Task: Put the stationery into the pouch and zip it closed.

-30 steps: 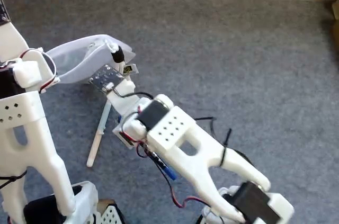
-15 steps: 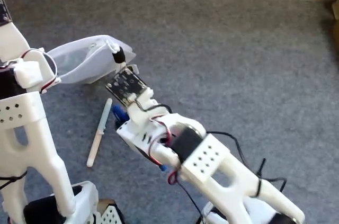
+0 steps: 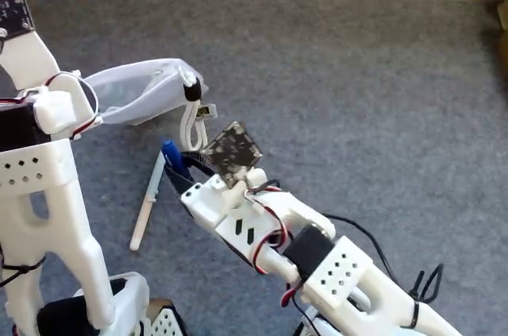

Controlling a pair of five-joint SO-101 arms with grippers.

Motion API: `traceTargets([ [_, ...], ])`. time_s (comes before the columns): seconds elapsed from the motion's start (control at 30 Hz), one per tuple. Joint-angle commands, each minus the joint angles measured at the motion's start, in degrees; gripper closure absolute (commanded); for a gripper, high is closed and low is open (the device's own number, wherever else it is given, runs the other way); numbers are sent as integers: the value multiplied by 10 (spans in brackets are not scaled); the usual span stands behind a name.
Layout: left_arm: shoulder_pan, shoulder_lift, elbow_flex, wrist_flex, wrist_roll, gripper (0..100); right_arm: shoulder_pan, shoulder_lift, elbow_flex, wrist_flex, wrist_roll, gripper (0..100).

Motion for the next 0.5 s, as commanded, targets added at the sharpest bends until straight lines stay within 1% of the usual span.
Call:
traceTargets([
  [0.0, 20, -7, 0, -6, 0, 992, -4, -33, -1, -46, -75, 992],
  [0.07, 27, -7, 1, -6, -1, 992, -1, -36, -1, -67, -113, 992],
  [0.17, 36, -7, 13, -11, -1, 992, 0, -36, 0, -93, -144, 992],
  [0.27, 45, -7, 15, -11, -23, 992, 0, -36, 0, -97, -146, 992],
  [0.47, 53, -7, 15, -11, -23, 992, 0, -36, -3, -98, -146, 992],
])
